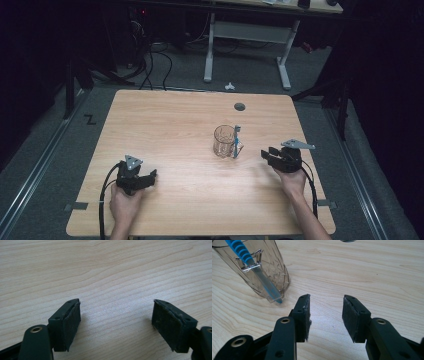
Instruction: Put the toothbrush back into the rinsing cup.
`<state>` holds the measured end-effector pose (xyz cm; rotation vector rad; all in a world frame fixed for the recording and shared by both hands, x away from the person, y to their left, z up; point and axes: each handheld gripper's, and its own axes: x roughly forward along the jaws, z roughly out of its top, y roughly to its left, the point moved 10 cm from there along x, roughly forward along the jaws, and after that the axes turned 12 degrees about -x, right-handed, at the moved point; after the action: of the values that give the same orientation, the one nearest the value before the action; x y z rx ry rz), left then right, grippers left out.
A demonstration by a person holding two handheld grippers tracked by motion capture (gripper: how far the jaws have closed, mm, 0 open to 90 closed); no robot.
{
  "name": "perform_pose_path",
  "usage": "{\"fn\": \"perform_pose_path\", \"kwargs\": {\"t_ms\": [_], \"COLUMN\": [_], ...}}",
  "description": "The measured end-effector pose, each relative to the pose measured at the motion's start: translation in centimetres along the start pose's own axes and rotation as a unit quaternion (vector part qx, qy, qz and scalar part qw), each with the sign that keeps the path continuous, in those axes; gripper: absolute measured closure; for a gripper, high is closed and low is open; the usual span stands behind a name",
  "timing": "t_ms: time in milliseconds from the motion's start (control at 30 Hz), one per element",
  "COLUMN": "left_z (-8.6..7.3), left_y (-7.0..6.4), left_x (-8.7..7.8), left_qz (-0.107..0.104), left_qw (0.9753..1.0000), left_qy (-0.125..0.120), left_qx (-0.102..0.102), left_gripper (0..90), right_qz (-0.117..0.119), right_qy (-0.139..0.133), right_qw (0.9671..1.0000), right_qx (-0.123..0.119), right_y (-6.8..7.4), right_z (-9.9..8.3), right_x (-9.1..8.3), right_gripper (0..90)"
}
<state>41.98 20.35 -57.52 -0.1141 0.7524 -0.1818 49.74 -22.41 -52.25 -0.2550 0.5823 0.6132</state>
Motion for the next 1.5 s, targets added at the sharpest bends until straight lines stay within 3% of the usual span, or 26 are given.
{"fn": "perform_pose_path", "kwargs": {"t_ms": [567, 1500], "left_z": [0.0, 0.0], "left_y": [0.0, 0.0], "left_x": [0.0, 0.0], "left_qz": [0.000, 0.000], "left_qw": [1.0000, 1.0000], "left_qy": [0.000, 0.000], "left_qx": [0.000, 0.000], "left_gripper": [23.6, 23.6], "right_qz": [0.001, -0.010], "right_qy": [0.018, 0.036], "right_qw": [0.9998, 0.9992], "right_qx": [-0.003, -0.015], "right_y": [0.6, 0.9], "right_z": [-0.8, -1.5], "right_x": [1.7, 3.1], "right_gripper": [58.1, 57.6]}}
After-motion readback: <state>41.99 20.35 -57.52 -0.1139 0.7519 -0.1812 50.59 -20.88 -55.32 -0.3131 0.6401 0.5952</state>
